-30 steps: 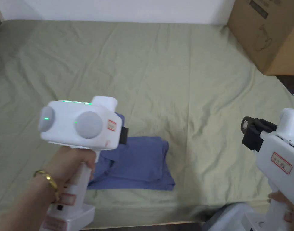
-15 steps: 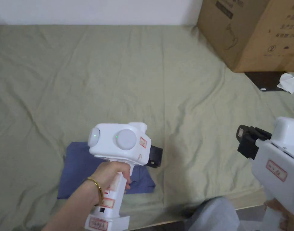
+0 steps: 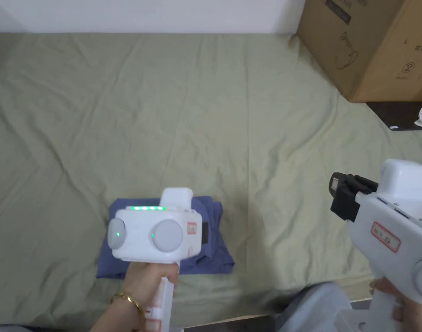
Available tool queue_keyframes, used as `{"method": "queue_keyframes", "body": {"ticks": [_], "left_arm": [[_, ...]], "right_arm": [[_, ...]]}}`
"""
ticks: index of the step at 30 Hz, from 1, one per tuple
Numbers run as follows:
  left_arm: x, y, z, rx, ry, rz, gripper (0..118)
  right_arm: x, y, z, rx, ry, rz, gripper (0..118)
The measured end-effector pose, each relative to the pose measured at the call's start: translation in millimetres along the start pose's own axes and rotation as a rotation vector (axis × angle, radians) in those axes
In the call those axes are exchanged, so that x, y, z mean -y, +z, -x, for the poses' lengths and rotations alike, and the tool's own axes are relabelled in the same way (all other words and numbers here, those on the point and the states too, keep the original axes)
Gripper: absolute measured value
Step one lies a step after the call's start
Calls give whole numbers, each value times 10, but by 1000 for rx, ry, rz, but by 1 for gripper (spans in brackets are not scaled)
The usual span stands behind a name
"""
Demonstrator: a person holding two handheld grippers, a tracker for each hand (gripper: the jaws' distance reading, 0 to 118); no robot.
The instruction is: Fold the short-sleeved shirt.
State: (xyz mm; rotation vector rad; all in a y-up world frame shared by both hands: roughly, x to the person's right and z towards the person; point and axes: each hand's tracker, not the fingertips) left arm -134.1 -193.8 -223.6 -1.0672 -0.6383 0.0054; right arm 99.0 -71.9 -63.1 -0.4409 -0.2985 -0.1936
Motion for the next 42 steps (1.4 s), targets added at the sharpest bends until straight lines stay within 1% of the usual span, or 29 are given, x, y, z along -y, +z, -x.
{"method": "queue_keyframes", "body": {"ticks": [1,3,4,5,7,9,11,14,18,19,21,23,25,28,32,36,37,39,40,41,42], "left_arm": [[68,-102,-29,4,-20,39,0],[197,-351,-76,-66,-53,124,0],[252,-422,-54,-65,-42,112,0],[260,-407,-21,-43,-30,73,0],[158,-327,19,-17,61,90,0],[76,-201,72,33,65,81,0],[-37,79,66,38,47,-28,0],[-169,626,101,38,11,-248,0],[-187,1188,219,-101,-29,-538,0],[-186,1282,264,-159,-35,-597,0],[-150,1428,352,-278,-46,-672,0],[-109,1521,467,-355,-33,-705,0],[-42,1605,594,-406,-10,-713,0],[49,1687,758,-432,7,-693,0],[150,1773,930,-443,47,-671,0],[219,1832,1031,-459,63,-662,0],[223,1850,1054,-457,70,-662,1],[230,1870,1080,-457,80,-660,4],[227,1875,1097,-455,79,-659,11],[213,1880,1116,-451,75,-654,23],[191,1885,1141,-440,68,-642,41]], "right_arm": [[6,3,4,0,1,0,0],[9,12,6,-2,-2,3,0],[10,23,9,-3,-3,3,0],[9,35,14,-3,-3,2,0],[-2,62,29,-5,6,0,0],[-22,63,39,-12,17,-1,0],[-54,71,80,-13,34,-6,0],[-122,73,181,-27,55,-27,0],[-224,48,444,-58,73,-63,0],[-245,21,524,-76,73,-74,0],[-275,-42,690,-126,60,-83,0],[-269,-131,888,-168,65,-81,0],[-188,-305,1115,-228,83,-45,0],[91,-656,1453,-283,86,56,0],[592,-1171,1757,-274,101,223,0],[998,-1613,1930,-208,174,357,0],[1103,-1723,1958,-177,194,391,0],[1245,-1853,1961,-151,206,434,0],[1294,-1872,1962,-141,200,439,0],[1300,-1856,1959,-144,188,421,0],[1283,-1833,1970,-137,183,404,0]]}}
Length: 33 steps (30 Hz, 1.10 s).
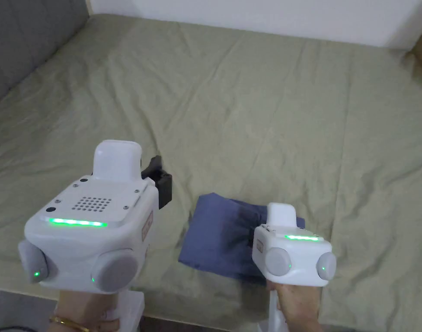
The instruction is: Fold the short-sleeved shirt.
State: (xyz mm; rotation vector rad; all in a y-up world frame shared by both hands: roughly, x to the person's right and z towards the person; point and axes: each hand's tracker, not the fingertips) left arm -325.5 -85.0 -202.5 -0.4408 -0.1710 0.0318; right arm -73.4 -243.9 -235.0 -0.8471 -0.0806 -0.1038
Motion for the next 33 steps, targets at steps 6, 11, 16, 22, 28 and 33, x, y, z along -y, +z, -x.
{"method": "queue_keyframes", "body": {"ticks": [6,11,16,22,28,33], "left_arm": [[-112,-420,166,217,86,207,118],[127,-1249,418,572,331,589,118],[578,-1811,426,708,361,807,118],[945,-2024,319,826,597,888,117],[1028,-2100,175,861,616,922,103],[917,-2090,83,631,483,947,30]], "right_arm": [[-9,20,-53,-10,6,5,0],[-13,21,-81,-28,-18,13,0],[-23,60,-80,-34,-22,18,0],[-32,36,-93,-42,-7,24,0],[-33,22,-116,-49,-39,28,0],[-80,13,-166,-86,-36,40,0]]}}
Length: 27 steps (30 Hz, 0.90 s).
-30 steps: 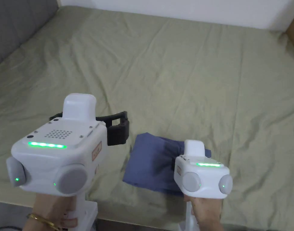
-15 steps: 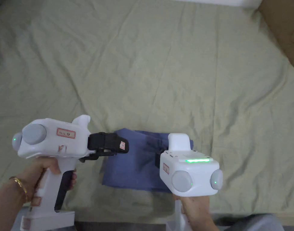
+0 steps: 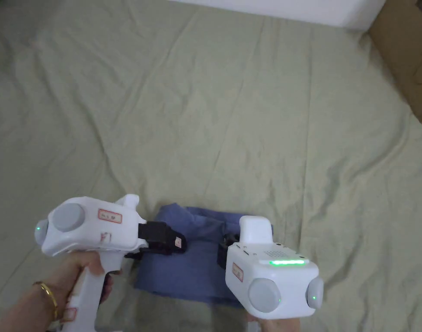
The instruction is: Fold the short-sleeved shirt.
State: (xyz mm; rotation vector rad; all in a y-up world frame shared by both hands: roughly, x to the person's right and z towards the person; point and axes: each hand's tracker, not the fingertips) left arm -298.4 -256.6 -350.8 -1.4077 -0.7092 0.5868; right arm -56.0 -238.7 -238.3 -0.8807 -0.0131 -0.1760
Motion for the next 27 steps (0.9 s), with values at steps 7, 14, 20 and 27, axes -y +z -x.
{"method": "queue_keyframes", "body": {"ticks": [7,14,20,27], "left_arm": [[-83,135,-249,-104,38,-6,24],[-27,1015,-325,-255,-56,-125,24],[-110,2009,151,-518,-3,-221,24],[-449,2654,647,-854,3,-248,24]], "right_arm": [[-180,338,-113,-34,4,-54,0],[-339,1147,-291,-77,33,-243,0],[-351,1489,-375,-99,12,-317,0],[-425,1455,-267,-82,12,-285,0]]}}
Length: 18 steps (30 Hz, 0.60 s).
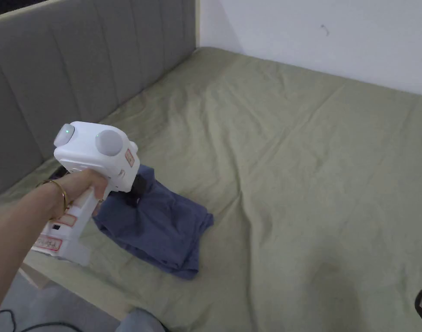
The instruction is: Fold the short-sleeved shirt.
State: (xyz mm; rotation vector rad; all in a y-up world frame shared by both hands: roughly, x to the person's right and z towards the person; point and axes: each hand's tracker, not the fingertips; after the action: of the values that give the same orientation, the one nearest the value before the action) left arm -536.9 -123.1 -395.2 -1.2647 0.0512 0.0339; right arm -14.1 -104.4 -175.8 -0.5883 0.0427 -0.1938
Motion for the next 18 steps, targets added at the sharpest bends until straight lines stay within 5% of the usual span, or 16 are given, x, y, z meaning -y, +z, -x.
{"method": "queue_keyframes", "body": {"ticks": [5,7,10,12,16,18], "left_arm": [[-232,-126,264,-261,-35,-38,37],[-244,-138,283,-348,-39,-69,58],[-204,37,254,-389,54,-227,61],[-145,253,149,-297,96,-374,53],[19,829,-310,-155,66,-677,8],[133,1096,-594,-66,4,-798,3]], "right_arm": [[-38,-115,87,16,4,29,0],[-51,-148,89,21,10,31,0],[-71,-167,73,26,24,33,0],[-102,-151,69,29,34,23,0],[-262,-39,22,44,56,-37,0],[-373,62,-52,64,58,-104,0]]}}
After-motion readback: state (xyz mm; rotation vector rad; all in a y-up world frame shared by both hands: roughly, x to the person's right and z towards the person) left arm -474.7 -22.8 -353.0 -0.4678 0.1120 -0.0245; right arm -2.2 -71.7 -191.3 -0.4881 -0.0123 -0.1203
